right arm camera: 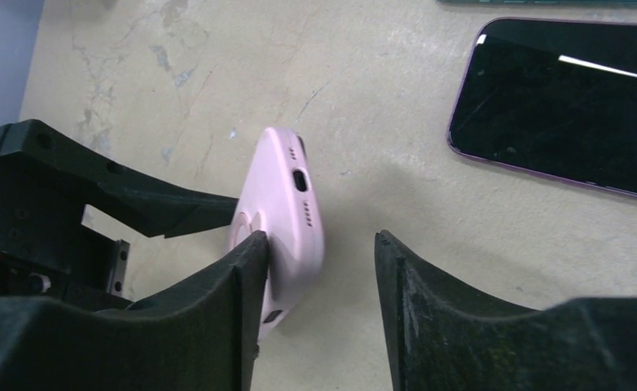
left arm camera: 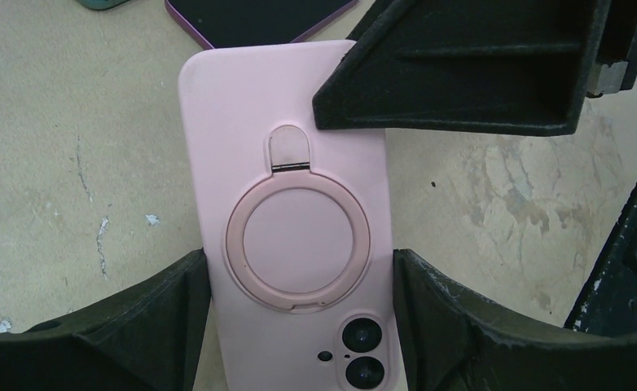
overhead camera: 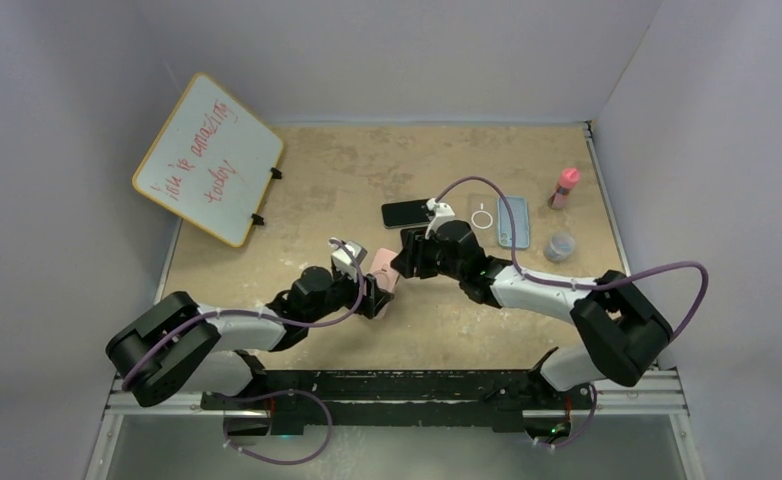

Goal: Take the phone out of the phone case
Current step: Remove the phone case from the phone.

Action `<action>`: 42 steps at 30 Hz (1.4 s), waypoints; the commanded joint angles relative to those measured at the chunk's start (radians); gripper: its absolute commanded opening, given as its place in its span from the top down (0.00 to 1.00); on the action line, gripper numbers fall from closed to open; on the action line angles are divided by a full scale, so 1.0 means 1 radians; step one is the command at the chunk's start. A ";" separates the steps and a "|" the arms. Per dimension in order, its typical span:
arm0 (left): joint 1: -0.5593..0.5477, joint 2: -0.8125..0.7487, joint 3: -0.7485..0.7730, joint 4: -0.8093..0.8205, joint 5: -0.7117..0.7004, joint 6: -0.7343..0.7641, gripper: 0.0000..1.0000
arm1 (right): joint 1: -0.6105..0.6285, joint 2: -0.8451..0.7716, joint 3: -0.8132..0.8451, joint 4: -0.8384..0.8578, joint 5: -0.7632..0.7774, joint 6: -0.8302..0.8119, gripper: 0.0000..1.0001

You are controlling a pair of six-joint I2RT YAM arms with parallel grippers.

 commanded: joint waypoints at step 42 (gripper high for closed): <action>-0.465 0.175 0.484 -0.726 -0.932 -0.085 0.06 | 0.027 0.033 0.118 -0.168 0.051 0.076 1.00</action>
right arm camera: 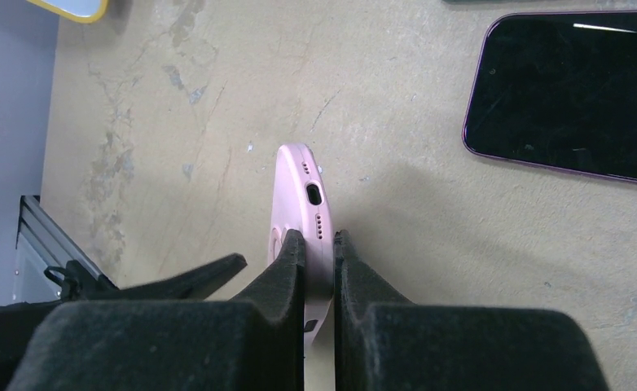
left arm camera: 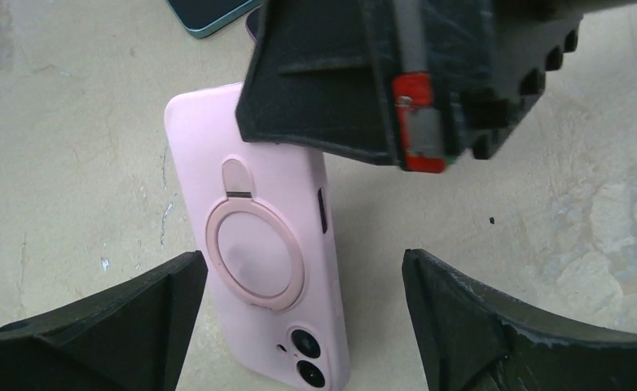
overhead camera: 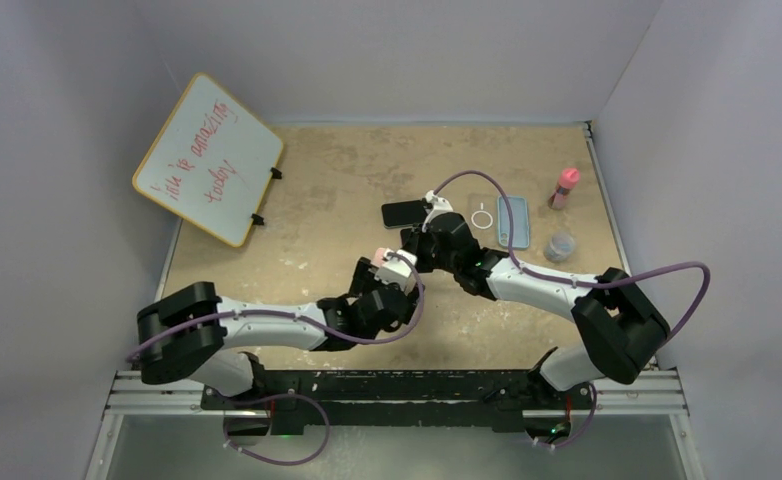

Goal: Take the phone out of the phone case
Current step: Remove the phone case from the phone.

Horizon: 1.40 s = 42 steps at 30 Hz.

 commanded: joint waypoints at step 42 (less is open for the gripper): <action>0.016 -0.055 -0.116 0.252 0.268 0.200 1.00 | -0.140 -0.401 -0.148 -0.034 -0.209 -0.371 0.14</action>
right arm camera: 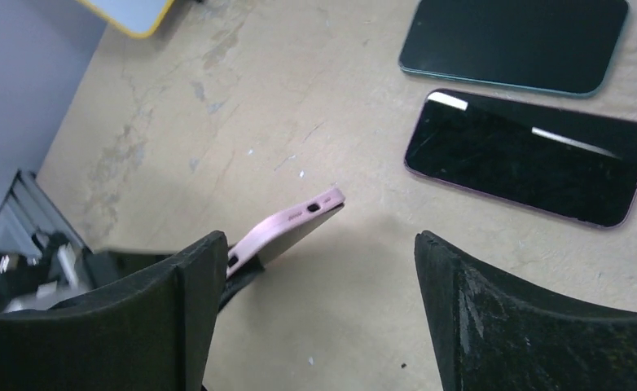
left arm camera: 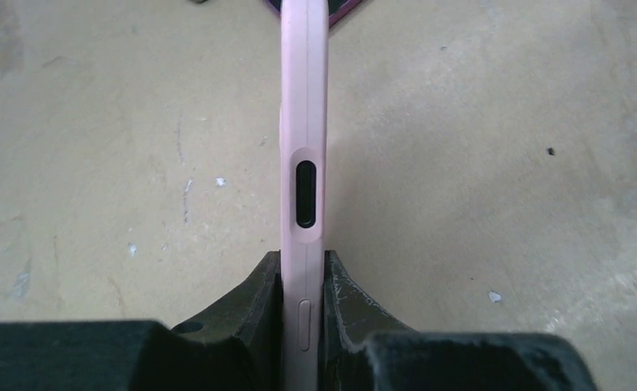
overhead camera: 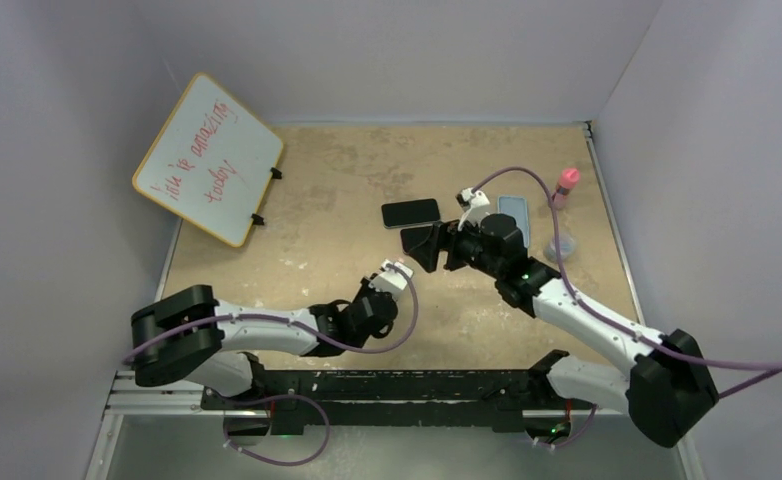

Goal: Take the phone out of the phone case
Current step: Remove the phone case from the phone.

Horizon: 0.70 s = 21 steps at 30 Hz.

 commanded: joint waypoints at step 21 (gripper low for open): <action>0.317 -0.381 -0.226 0.372 1.040 0.239 1.00 | 0.002 -0.226 -0.221 0.268 -0.618 -0.349 0.14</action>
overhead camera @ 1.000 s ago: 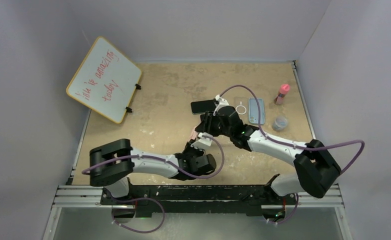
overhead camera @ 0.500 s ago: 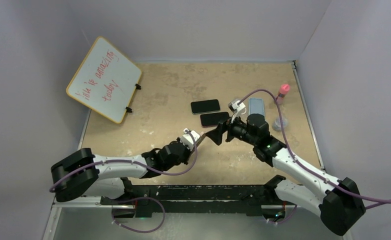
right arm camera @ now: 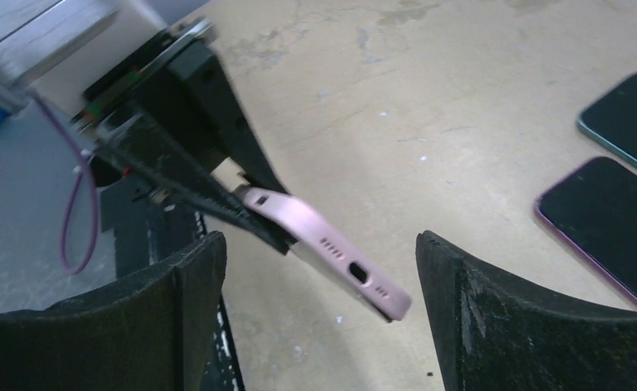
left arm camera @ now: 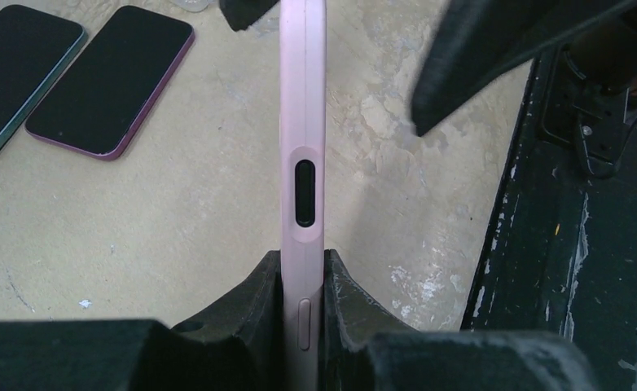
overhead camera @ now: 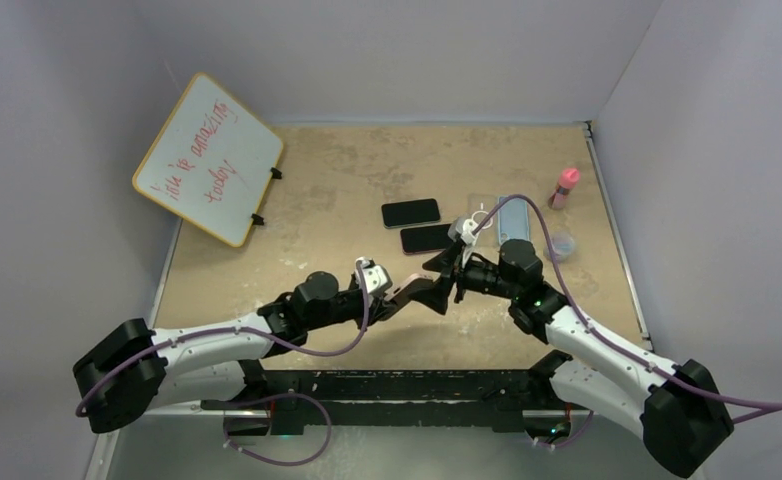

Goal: Take the phone out of the phone case
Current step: Remove the phone case from the phone.

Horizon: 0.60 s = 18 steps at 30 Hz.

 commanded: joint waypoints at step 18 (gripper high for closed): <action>0.151 -0.010 -0.006 0.131 0.448 0.001 1.00 | 0.002 0.142 0.123 0.047 -0.550 -0.081 0.48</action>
